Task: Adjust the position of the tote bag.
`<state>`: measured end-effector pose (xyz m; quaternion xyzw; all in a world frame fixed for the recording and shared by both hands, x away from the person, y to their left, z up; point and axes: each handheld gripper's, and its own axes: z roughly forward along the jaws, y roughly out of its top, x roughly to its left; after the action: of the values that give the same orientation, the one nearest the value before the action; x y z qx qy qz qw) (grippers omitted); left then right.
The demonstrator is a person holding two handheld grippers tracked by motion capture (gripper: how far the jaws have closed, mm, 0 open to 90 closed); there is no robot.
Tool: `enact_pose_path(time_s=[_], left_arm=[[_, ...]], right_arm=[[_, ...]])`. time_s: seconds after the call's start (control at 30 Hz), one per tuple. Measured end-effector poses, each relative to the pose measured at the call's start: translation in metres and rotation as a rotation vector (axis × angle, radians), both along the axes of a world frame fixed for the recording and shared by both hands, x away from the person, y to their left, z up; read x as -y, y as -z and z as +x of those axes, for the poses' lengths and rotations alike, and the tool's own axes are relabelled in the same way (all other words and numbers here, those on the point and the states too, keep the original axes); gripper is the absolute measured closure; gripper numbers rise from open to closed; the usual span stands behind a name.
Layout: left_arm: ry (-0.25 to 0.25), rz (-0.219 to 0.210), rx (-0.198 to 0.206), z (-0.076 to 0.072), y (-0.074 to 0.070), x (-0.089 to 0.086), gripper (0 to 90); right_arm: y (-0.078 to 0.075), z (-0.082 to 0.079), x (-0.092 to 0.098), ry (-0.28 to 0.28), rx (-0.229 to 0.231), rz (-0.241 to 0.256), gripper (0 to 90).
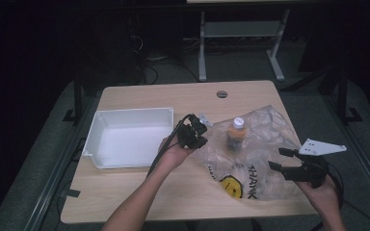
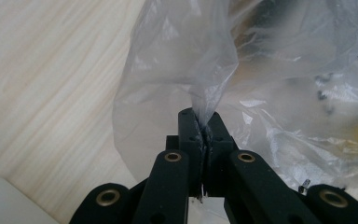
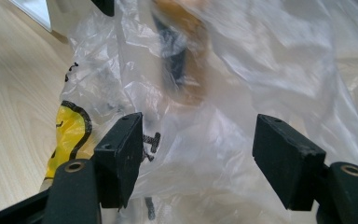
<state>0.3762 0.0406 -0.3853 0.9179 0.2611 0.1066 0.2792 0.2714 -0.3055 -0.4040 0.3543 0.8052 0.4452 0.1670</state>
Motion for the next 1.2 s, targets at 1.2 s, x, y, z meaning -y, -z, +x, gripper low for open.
enact_pose_path(time_s=[1.2], left_arm=[[-0.002, -0.097, -0.038, -0.023, -0.019, -0.052, 67.0]], right_arm=[[0.001, 0.0, -0.001, -0.004, -0.011, 0.015, 33.3]])
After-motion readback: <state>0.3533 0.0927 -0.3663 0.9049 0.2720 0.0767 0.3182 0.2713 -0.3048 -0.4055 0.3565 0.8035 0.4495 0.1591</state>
